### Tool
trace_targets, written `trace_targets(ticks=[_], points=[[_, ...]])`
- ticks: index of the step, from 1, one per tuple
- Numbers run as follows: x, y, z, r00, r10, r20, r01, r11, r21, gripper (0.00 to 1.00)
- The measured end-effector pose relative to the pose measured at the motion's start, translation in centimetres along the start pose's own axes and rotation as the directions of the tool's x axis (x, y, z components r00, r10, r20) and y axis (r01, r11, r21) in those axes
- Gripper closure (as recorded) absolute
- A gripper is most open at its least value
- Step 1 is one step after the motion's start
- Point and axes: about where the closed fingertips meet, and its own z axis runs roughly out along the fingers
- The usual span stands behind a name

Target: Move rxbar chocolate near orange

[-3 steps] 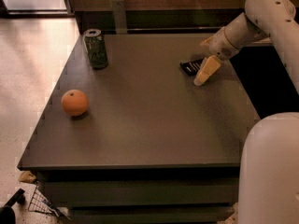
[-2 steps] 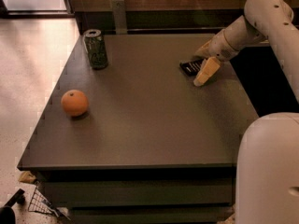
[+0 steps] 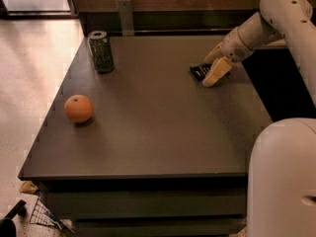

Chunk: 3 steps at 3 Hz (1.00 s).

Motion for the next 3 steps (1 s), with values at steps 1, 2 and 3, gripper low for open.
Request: trace_targets(ticks=[1,2,3], points=[[-0.36,-0.09,-0.49,1.000,0.000,0.000,0.000,1.0000,0.000,0.91],[-0.54,-0.13,-0.75,1.000,0.000,0.000,0.000,1.0000,0.000,1.00],[-0.55,-0.13,-0.74,1.000,0.000,0.000,0.000,1.0000,0.000,1.00]])
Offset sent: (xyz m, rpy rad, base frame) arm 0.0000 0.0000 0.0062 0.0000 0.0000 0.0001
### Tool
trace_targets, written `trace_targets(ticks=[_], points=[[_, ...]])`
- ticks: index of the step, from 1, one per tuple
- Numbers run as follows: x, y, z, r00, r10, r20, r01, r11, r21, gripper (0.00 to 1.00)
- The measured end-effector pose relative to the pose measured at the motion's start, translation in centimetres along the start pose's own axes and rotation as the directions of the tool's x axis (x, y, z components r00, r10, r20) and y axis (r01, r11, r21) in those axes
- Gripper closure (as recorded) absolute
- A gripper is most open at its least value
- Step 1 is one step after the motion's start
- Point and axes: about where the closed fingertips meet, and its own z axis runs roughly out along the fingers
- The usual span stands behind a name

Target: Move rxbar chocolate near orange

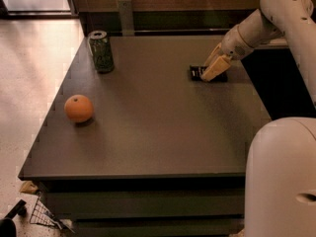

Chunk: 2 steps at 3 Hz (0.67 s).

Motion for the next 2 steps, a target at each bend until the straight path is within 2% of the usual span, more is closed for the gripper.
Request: trace_targets(ticks=[1,2], points=[[-0.2,-0.5,0.2,1.000,0.002,0.016,-0.002,1.0000,-0.004,1.00],[-1.9,-1.1,-0.8,0.998,-0.017,0.057,0.016,0.9998,0.013,1.00]])
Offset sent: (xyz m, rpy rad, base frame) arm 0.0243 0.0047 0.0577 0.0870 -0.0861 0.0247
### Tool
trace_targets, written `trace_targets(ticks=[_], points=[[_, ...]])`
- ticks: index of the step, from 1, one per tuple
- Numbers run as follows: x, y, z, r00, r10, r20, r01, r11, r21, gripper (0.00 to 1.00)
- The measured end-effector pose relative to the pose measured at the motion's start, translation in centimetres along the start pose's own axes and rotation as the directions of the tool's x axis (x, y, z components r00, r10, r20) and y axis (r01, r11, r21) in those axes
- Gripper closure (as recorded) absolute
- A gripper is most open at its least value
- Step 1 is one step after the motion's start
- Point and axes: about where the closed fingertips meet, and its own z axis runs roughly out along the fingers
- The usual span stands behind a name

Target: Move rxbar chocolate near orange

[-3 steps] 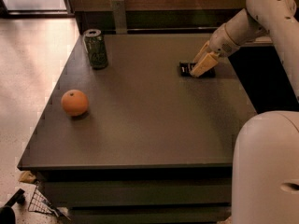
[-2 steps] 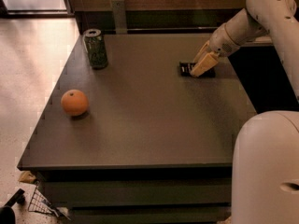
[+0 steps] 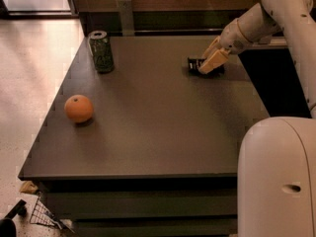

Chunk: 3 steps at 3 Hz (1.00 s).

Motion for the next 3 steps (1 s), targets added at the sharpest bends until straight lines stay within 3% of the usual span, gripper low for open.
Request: trace_targets(ticks=[2,3], points=[[-6.2,0.5,-1.4,0.997,-0.029,0.072,0.029,0.9995,0.011,1.00],[-10.3,2.5,-2.4,0.997,-0.019,0.073,0.016,0.9992,0.036,1.00]])
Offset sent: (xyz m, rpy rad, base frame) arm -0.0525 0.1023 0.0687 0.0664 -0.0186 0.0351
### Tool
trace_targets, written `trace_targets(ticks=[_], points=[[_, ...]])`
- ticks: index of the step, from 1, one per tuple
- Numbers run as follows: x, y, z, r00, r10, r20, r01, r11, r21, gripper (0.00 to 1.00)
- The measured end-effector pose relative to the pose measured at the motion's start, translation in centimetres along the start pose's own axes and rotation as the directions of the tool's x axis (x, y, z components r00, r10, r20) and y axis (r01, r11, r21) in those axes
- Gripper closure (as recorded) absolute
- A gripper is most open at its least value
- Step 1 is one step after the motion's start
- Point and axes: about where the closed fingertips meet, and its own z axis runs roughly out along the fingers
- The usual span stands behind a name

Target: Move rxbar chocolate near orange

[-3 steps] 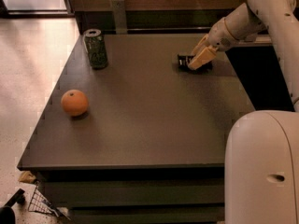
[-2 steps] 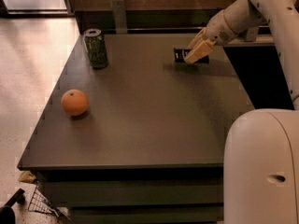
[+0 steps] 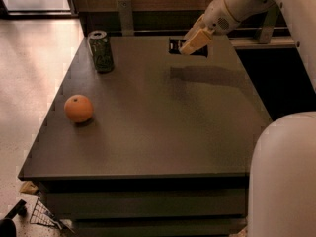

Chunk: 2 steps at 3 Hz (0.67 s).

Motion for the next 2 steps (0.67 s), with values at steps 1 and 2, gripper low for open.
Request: trace_targets(ticks=[1,2], points=[[-4.0,2.5,-1.9,1.000,0.020,-0.011,-0.019,0.9977,0.065,1.00],[-4.8,7.1,-0.7,0.997,0.056,-0.046,-0.055,0.9982,0.023,1.00]])
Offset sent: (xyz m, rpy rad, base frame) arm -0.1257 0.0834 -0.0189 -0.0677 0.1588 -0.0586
